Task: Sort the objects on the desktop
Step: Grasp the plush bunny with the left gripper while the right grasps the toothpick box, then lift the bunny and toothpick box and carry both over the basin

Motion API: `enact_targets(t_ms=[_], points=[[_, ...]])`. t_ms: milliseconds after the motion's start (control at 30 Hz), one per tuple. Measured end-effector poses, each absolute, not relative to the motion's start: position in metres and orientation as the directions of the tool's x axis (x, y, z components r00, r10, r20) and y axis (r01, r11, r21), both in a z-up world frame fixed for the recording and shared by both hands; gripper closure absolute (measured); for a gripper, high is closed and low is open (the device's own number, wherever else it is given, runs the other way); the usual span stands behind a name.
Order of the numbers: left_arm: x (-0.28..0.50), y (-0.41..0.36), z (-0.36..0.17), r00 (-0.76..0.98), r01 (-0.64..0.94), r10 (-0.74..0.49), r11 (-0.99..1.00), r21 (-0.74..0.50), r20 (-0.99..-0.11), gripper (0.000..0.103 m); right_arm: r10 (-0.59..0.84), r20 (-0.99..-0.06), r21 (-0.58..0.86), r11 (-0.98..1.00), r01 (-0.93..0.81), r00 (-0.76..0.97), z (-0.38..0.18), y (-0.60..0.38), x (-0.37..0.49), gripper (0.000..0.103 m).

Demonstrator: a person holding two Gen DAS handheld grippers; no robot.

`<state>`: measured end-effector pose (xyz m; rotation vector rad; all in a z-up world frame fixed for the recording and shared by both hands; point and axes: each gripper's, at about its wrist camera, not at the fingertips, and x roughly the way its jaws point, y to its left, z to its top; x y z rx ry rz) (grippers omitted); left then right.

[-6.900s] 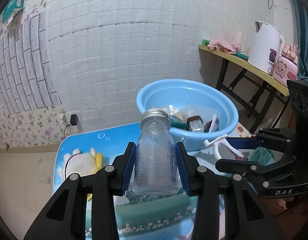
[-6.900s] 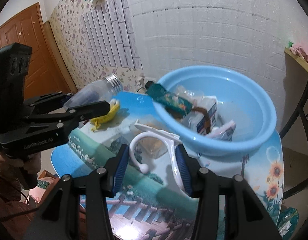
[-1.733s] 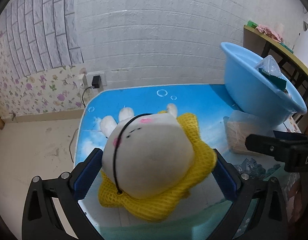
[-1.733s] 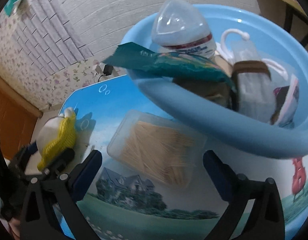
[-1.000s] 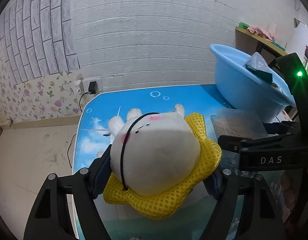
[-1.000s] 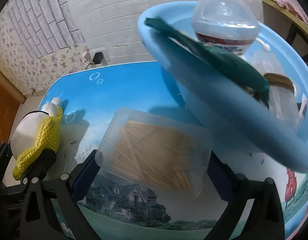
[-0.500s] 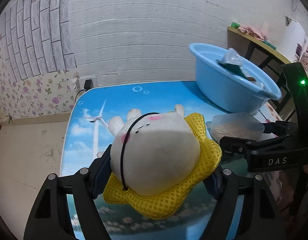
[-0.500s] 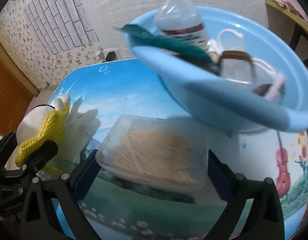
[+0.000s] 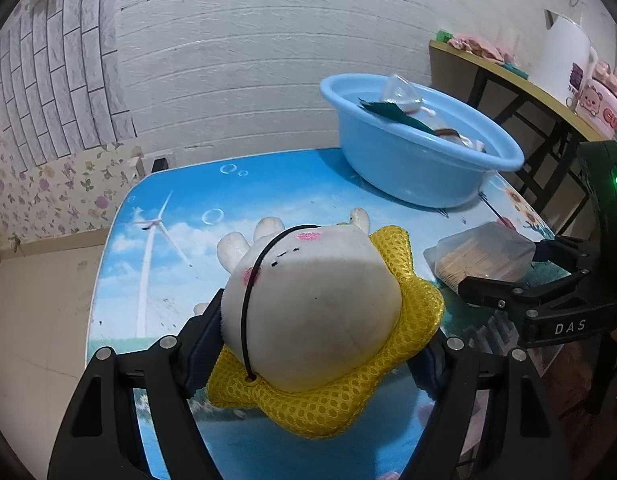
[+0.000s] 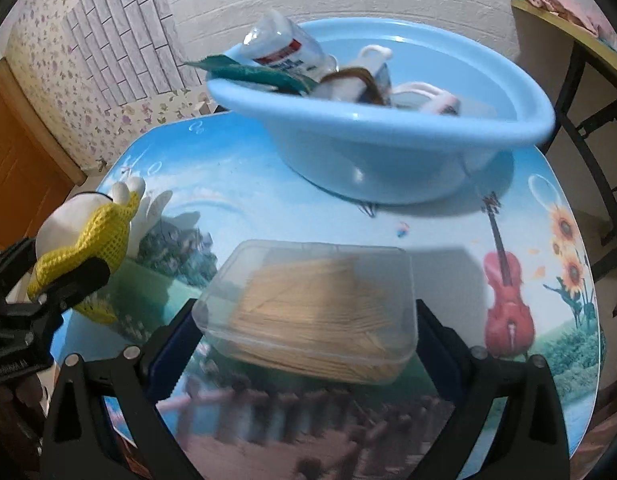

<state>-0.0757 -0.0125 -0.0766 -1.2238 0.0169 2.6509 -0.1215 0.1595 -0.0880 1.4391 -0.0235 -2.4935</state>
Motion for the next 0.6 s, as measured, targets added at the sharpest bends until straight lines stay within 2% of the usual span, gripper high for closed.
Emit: enact_targets(t_ms=[600], points=[[-0.056, -0.003, -0.079, -0.592, -0.144, 0.136, -0.988, -0.062, -0.794, 0.024, -0.251, -0.841, 0.114, -0.948, 0.296, -0.480, -0.095, 0.217, -0.096, 0.003]])
